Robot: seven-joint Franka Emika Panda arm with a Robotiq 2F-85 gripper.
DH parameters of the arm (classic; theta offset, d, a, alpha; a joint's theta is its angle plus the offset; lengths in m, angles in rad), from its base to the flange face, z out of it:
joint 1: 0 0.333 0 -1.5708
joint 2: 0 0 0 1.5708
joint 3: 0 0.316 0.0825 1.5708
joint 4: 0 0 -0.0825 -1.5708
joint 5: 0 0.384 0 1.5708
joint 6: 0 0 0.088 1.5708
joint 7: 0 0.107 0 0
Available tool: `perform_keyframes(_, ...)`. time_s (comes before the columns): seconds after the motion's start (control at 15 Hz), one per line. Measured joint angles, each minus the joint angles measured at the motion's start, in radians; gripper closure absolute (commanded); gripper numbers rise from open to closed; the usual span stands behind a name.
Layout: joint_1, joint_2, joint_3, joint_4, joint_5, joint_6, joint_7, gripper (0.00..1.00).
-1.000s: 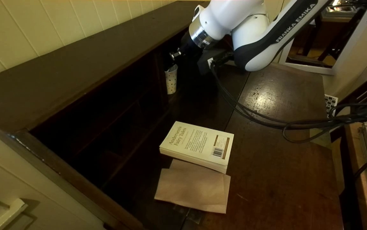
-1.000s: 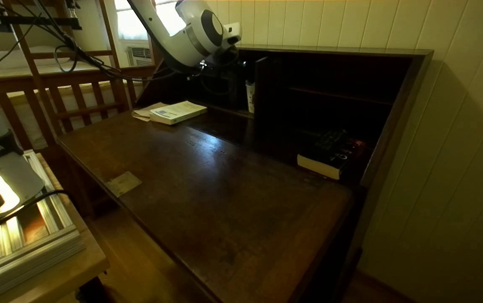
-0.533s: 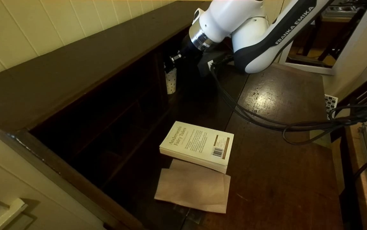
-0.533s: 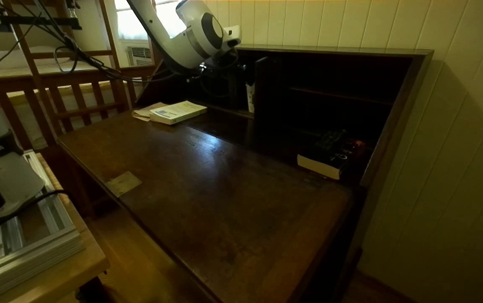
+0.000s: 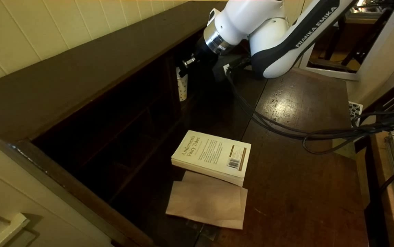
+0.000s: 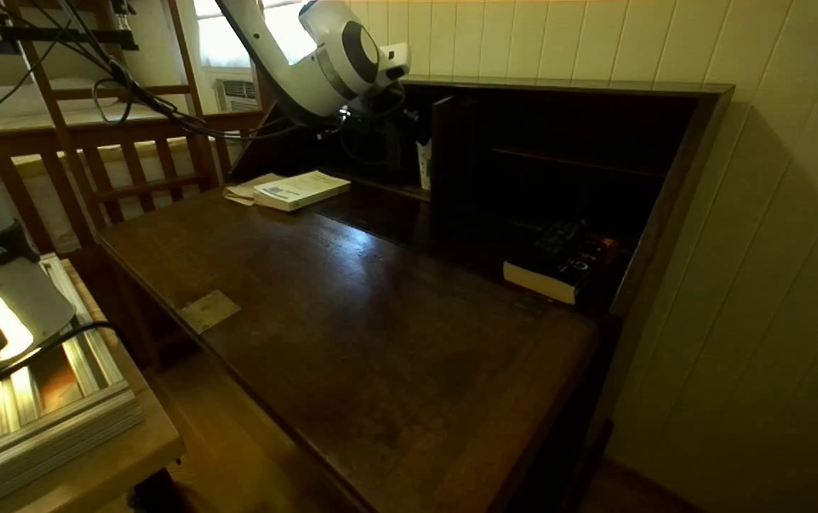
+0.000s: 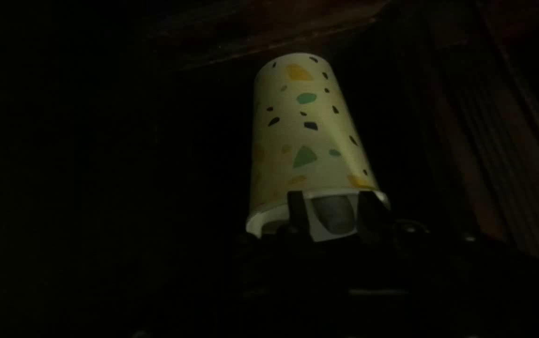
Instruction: Remove the marker from the paper cup, put it on the table and close the door of time middle compartment
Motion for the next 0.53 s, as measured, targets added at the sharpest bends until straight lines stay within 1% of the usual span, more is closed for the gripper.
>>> perform_keyframes(0.2, -0.001, 0.0, 0.0, 0.003, 0.0, 0.0, 0.0, 0.12)
perform_keyframes(0.33, -0.001, 0.0, 0.0, 0.004, 0.0, 0.002, 0.0, 0.01)
perform_keyframes(0.53, -0.006, 0.0, 0.0, 0.005, 0.0, 0.01, 0.0, 0.0)
